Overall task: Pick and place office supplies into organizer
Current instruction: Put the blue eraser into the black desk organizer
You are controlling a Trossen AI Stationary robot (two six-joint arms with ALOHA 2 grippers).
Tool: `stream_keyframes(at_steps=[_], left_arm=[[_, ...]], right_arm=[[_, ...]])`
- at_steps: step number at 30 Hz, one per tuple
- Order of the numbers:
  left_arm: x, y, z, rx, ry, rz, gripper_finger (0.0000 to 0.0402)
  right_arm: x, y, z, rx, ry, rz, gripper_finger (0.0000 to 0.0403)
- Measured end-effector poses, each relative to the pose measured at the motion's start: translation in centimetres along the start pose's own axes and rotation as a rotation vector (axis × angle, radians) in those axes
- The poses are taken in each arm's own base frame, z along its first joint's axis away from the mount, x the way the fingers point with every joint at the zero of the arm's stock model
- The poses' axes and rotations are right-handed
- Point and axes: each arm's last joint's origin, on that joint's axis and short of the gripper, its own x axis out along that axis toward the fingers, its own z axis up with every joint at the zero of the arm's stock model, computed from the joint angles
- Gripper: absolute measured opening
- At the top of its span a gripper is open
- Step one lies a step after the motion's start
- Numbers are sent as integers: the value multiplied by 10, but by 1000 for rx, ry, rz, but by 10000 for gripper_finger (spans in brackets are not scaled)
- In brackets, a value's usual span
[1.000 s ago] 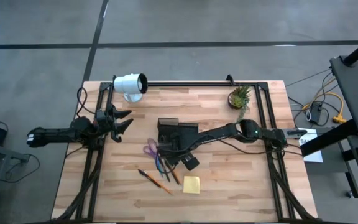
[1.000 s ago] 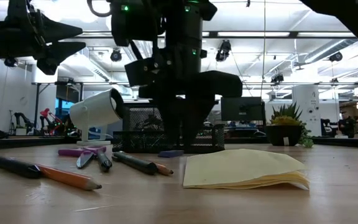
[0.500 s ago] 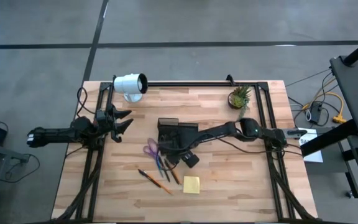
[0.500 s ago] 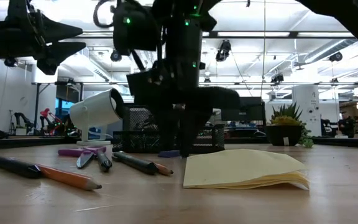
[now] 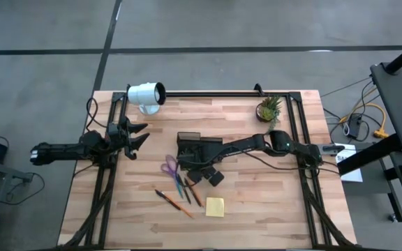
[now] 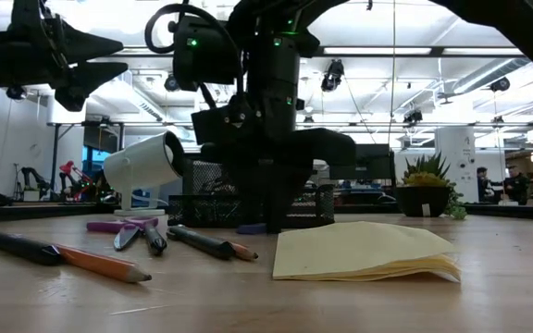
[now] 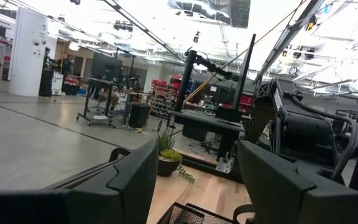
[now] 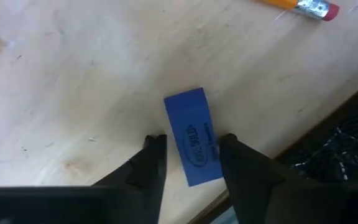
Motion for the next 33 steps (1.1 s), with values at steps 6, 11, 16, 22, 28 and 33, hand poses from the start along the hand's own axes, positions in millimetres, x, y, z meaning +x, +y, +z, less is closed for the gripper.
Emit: stream_keyframes(at_steps=[6, 11, 16, 22, 28, 33], left_arm=[[0, 0, 0, 0, 1, 0, 207], [0, 0, 0, 0, 1, 0, 207], [0, 0, 0, 0, 1, 0, 207], [0, 0, 0, 0, 1, 0, 207], [0, 0, 0, 0, 1, 0, 207], [0, 0, 0, 0, 0, 0, 207]], right_arm=[[4, 2, -2, 2, -1, 4, 73], [5, 2, -2, 30, 2, 3, 57], [-3, -1, 0, 115, 0, 0, 54], [-37, -8, 5, 229, -72, -41, 53], [-82, -17, 11, 385, -169, -83, 53], [-105, -36, 6, 639, -261, -109, 53]])
